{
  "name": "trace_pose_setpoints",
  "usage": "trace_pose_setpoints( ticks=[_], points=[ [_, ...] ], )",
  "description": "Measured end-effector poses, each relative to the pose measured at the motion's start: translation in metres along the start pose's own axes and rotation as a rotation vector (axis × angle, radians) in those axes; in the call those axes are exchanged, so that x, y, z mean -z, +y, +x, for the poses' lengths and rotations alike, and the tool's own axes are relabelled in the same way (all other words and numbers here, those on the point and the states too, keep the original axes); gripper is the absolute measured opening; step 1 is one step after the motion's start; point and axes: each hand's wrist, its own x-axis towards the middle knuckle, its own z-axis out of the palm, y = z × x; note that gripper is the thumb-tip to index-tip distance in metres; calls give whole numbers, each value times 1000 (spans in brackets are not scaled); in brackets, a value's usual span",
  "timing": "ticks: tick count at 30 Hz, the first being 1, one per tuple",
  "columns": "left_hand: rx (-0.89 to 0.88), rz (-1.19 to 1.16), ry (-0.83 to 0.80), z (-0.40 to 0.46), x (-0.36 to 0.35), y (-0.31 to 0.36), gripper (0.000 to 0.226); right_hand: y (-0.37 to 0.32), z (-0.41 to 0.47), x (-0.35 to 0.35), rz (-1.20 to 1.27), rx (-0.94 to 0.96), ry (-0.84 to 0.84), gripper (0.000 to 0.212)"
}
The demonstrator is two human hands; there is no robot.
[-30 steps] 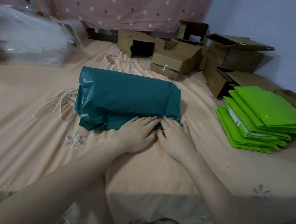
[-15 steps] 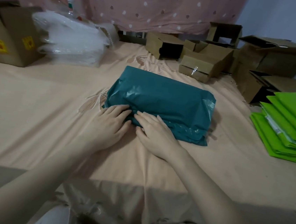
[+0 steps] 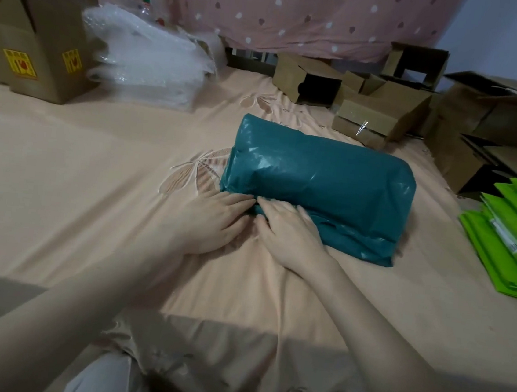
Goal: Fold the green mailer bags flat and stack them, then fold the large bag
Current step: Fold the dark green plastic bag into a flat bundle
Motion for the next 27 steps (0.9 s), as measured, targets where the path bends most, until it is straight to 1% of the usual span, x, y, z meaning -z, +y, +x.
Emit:
trace_pose_setpoints(
  ticks=[2,4,7,8,10,12,14,15,17,19,20,22,23,24,25,27],
  points=[
    [-6,53,43,4,-4,3,67,9,-1,1,-44,-28,32,49],
    [53,61,47,7,-8,2,67,13,-2,0,-64,-38,44,48],
    [124,-9,-78,5,-16,-3,81,16,-1,-4,-3,-48,-16,50],
    [144,-44,-119,4,-18,-4,82,16,-1,-6,15,-49,-21,50],
    [184,-96,-171,6,-19,-4,73,16,1,-8,27,-54,-12,50],
    [199,-113,-176,9,-15,-2,64,15,3,-8,5,-54,2,49],
    [198,-135,-124,11,-10,2,59,12,4,-6,20,-45,2,48],
    [215,-178,-54,12,-7,3,53,12,2,-4,70,-43,17,47],
    [291,-289,157,13,-4,4,39,17,-5,3,212,-50,125,43],
    [402,-365,316,17,0,4,34,25,-16,13,289,-64,335,37],
    [456,-418,344,21,0,4,36,31,-22,19,299,-80,461,35],
    [538,-563,309,33,1,1,47,47,-32,33,264,-166,702,36],
    [563,-625,277,39,1,-2,53,56,-35,41,224,-245,783,40],
    [578,-666,252,45,1,-3,59,66,-38,49,199,-338,825,45],
    [581,-685,235,50,0,-3,67,78,-39,55,208,-431,831,52],
    [590,-660,194,58,-2,1,75,100,-39,62,337,-574,762,68]
  ],
)
